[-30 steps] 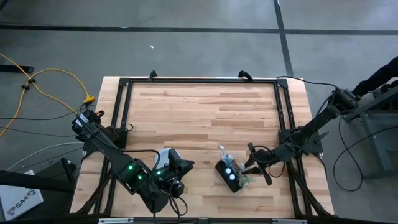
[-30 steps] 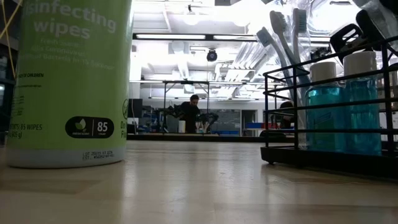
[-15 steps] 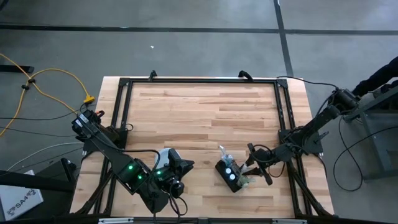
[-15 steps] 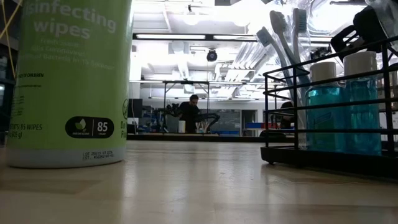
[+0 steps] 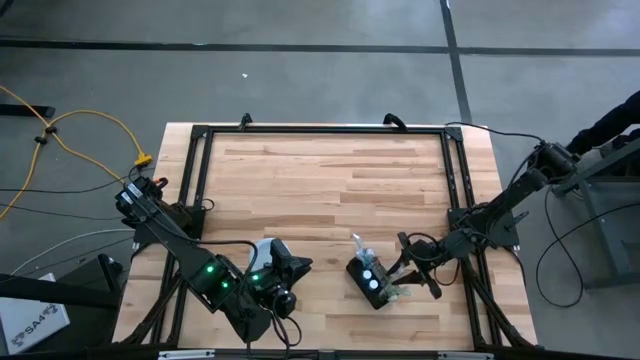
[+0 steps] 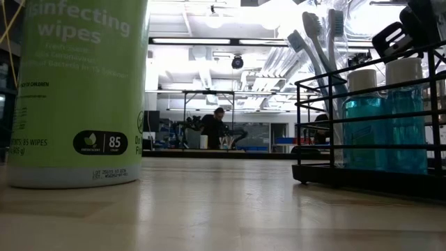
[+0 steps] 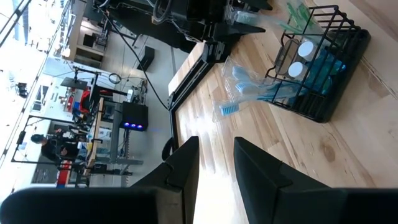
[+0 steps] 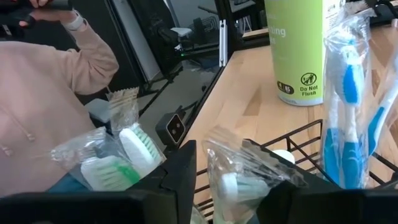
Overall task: Pick & Place toothbrushing station
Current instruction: Put the green toothbrush into the black mesh organizer
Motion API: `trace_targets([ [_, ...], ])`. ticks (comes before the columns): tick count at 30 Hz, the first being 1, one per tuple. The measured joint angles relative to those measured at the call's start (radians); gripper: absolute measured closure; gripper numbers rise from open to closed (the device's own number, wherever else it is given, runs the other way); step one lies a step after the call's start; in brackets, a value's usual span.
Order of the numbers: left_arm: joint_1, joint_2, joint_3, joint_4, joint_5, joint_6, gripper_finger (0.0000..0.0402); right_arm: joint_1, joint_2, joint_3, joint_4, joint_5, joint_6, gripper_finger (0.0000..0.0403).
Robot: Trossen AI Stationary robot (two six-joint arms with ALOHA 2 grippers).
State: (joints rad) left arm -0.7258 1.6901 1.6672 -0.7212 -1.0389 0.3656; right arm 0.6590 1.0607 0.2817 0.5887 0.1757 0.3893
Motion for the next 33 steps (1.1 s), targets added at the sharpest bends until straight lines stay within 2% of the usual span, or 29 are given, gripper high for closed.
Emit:
trace_targets([
  [8,0.0,0.0,0.0,0.0,0.0,0.0,0.0308,0.0,-0.027,0.0,-0.006,-0.007,0.0,0.0282],
  [21,-0.004,0.0,0.0,0.0,0.023,0.0,0.0308,0.0,-0.163,0.0,-0.123,-0.019,-0.001,0.0281],
  [33,-0.004,0.0,0.0,0.0,0.024,0.001,0.0308,0.0,-0.209,0.0,-0.12,-0.021,-0.001,0.0281],
])
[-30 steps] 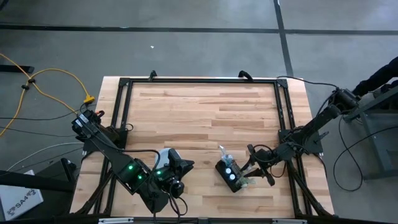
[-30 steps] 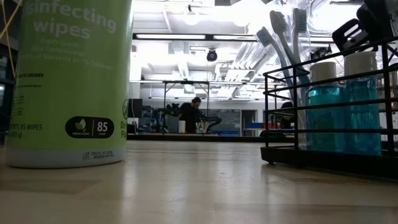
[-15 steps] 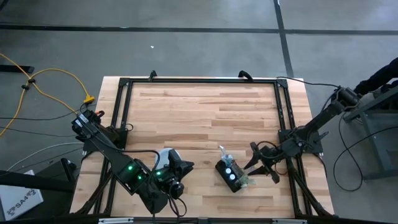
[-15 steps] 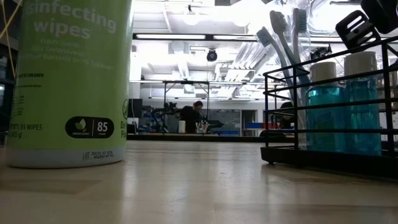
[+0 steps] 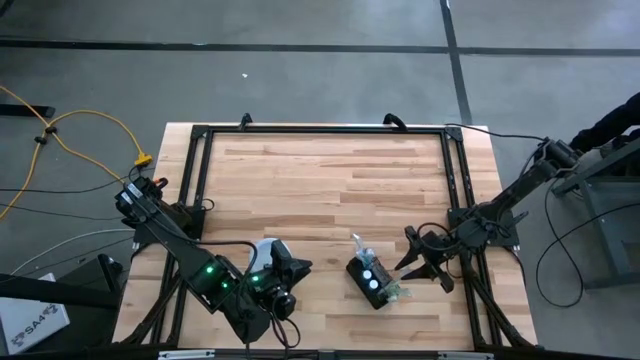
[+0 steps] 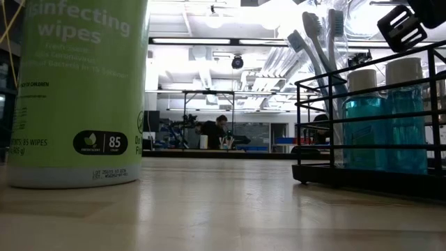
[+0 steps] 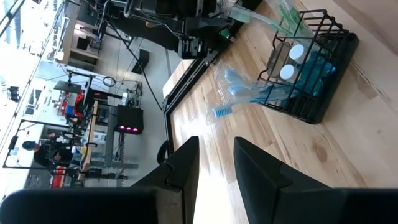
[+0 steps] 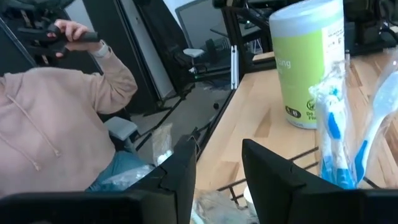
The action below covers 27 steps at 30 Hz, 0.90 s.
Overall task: Pick & Place toothbrushing station
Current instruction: Put the green toothbrush into the black mesh organizer, then return to Home Position
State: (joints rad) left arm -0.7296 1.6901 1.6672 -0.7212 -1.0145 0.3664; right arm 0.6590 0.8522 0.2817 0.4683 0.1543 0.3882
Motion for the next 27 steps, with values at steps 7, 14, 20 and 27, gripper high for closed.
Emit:
trace_targets([
  [7,0.0,0.0,0.0,0.0,0.003,0.0,0.0308,0.0,-0.034,0.0,0.002,0.0,0.0,0.028],
  [14,0.0,0.0,0.0,0.0,0.003,0.0,0.0308,0.0,-0.046,0.0,0.021,-0.001,-0.026,0.028],
  [20,0.0,0.0,0.0,0.001,0.002,0.0,0.0308,0.0,-0.049,0.0,0.07,-0.001,-0.063,0.028],
  [27,0.0,0.0,0.0,0.026,0.019,0.002,0.0308,0.0,-0.086,0.0,0.156,-0.001,-0.083,0.028],
])
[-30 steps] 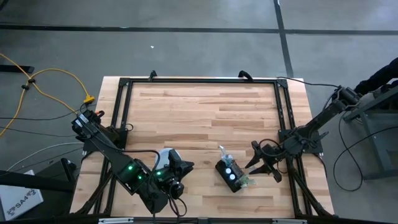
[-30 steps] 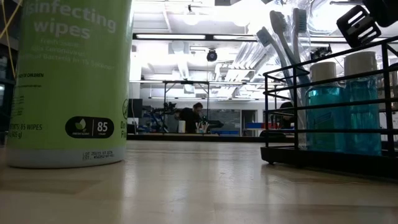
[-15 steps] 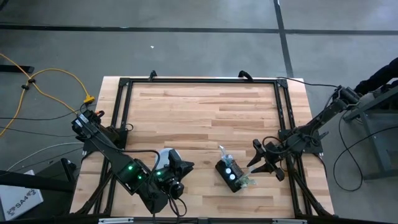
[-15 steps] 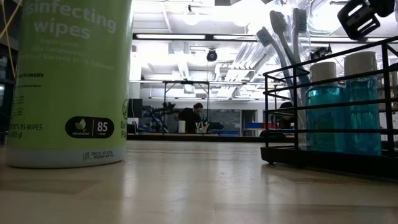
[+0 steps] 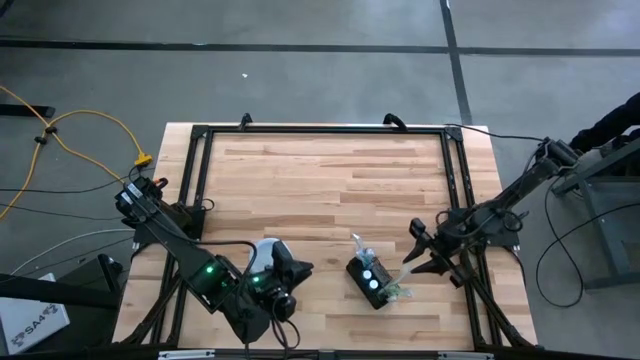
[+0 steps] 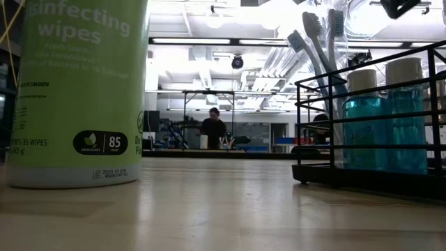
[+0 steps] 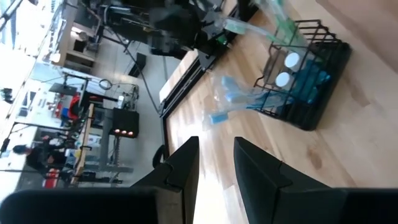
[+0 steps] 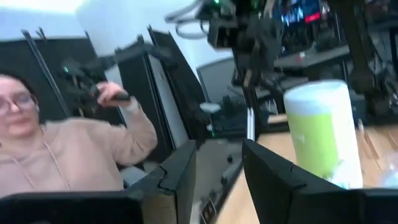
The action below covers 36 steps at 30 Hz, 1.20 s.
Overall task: Pick & Place toothbrushing station
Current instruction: Return to Home Position
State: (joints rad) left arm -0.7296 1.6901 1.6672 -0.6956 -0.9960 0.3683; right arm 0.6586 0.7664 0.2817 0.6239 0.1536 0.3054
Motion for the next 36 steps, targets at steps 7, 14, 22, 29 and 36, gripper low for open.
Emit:
trace_targets([
  [7,-0.014,0.0,0.0,0.005,-0.001,0.074,0.0308,0.0,-0.043,0.0,0.071,0.004,-0.019,0.028],
  [14,-0.005,0.0,0.0,0.07,0.0,0.073,0.0308,0.0,-0.066,0.0,0.089,0.043,-0.041,0.028],
  [22,0.058,-0.014,0.0,0.037,-0.216,-0.057,0.0308,0.0,-0.093,0.0,0.077,0.23,-0.105,0.0281],
  [29,0.193,-0.194,-0.002,-0.214,0.166,-0.344,0.0308,0.0,-0.219,0.0,0.005,0.144,-0.128,0.0281],
  [36,0.285,-0.295,-0.002,-0.32,0.283,-0.426,0.0308,-0.001,-0.416,0.0,-0.192,0.109,-0.157,0.0281],
])
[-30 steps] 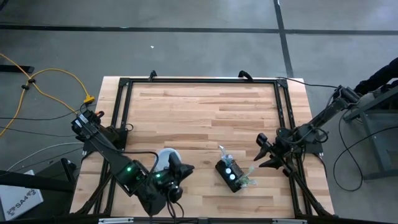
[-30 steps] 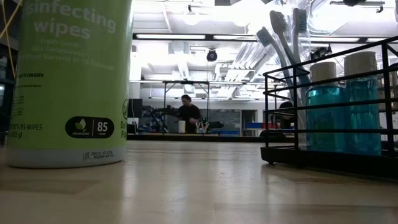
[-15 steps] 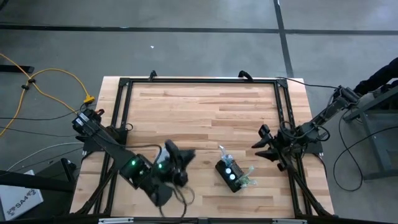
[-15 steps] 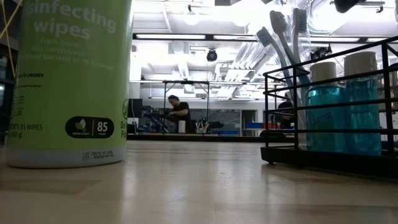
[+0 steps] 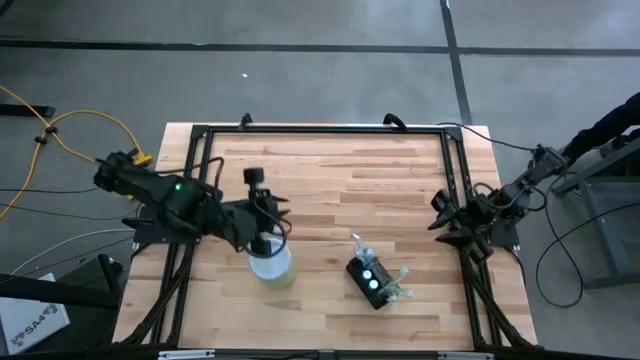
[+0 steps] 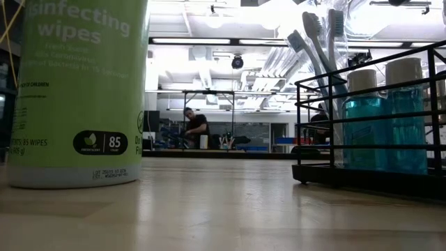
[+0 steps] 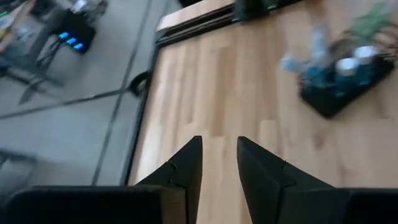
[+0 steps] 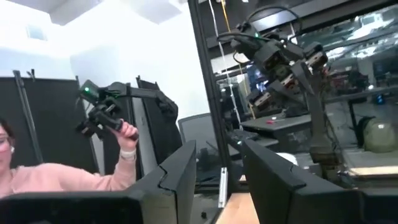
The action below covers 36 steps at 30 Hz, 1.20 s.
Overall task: Pick & Place toothbrushing station
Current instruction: Return to Home Position
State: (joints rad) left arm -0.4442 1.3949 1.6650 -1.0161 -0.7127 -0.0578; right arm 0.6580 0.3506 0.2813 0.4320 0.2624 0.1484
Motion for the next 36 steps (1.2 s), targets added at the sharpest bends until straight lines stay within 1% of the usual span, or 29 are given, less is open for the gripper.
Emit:
trace_targets([
  [2,0.007,-0.012,0.0,-0.033,-0.04,-0.03,0.0308,0.0,-0.039,0.0,-0.036,0.001,-0.023,0.0281],
  [4,0.013,-0.019,-0.001,-0.069,-0.078,-0.064,0.0308,0.0,-0.064,0.0,-0.069,0.03,-0.042,0.0281],
  [9,0.029,-0.023,-0.047,-0.087,-0.127,-0.122,0.0308,0.0,-0.09,-0.001,-0.167,0.176,-0.026,0.0281],
  [11,0.038,-0.026,-0.073,-0.084,-0.133,-0.135,0.0308,0.0,-0.09,-0.016,-0.159,0.208,-0.018,0.0281],
  [15,0.059,-0.04,-0.14,-0.082,-0.142,-0.179,0.0308,0.0,-0.09,-0.076,-0.088,0.231,-0.017,0.0281],
  [20,0.073,-0.103,-0.23,-0.059,-0.187,-0.227,0.0308,0.0,-0.091,-0.124,-0.035,0.312,-0.017,0.0281],
  [23,0.073,-0.158,-0.29,0.0,-0.185,-0.222,0.0308,-0.012,-0.091,-0.126,-0.032,0.366,-0.024,0.0281],
  [27,0.073,-0.224,-0.369,0.077,-0.171,-0.201,0.0308,-0.062,-0.091,-0.126,-0.032,0.419,-0.045,0.0281],
  [29,0.073,-0.249,-0.403,0.1,-0.167,-0.198,0.0308,-0.101,-0.091,-0.126,-0.033,0.419,-0.046,0.0281],
  [33,0.073,-0.278,-0.454,0.132,-0.165,-0.197,0.0308,-0.189,-0.091,-0.126,-0.047,0.381,-0.028,0.0281],
  [36,0.073,-0.283,-0.471,0.14,-0.166,-0.198,0.0308,-0.262,-0.091,-0.126,-0.068,0.357,-0.012,0.0281],
])
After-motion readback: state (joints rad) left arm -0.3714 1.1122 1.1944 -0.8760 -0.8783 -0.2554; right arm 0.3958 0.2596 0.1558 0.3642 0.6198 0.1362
